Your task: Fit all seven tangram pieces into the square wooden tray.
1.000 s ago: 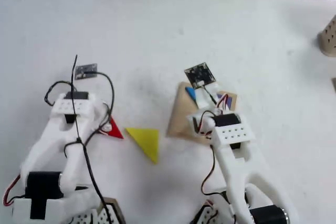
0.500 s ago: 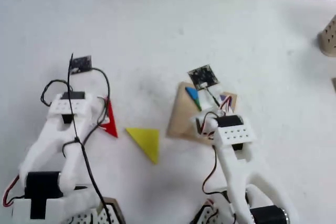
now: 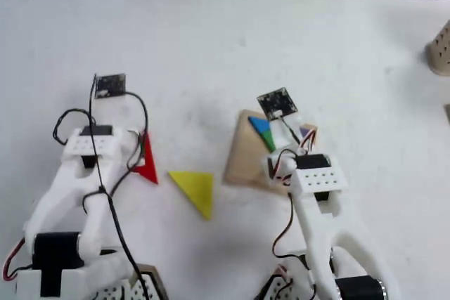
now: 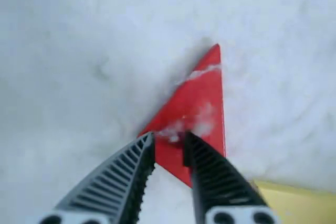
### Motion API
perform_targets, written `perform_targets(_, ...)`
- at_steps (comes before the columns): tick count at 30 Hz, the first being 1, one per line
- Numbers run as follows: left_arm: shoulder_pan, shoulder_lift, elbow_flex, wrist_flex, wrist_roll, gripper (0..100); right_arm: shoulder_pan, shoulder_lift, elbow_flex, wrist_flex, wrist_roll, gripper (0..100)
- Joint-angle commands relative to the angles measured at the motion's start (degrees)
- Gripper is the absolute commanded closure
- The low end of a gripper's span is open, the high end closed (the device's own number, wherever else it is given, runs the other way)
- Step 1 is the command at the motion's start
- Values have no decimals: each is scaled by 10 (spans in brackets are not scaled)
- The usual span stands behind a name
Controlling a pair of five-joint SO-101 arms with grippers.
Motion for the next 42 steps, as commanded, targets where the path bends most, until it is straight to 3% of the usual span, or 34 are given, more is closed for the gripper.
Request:
perform_targets(1,-22,-17,-4,-1,34,753,-11,-15,-9,8,28,980)
perform_targets(6,-65,-12,-40,11,86,710,-35,-15,-6,8,29,980)
perform_targets(18,-41,30,-25,-6,90,657,-42,-15,-4,11,31,978)
perform_targets(28,-41,200,-201,100,85,657,-41,-15,-4,16,31,978)
perform_targets(42,30,202,-190,145,89,657,-36,-16,-6,21,31,978)
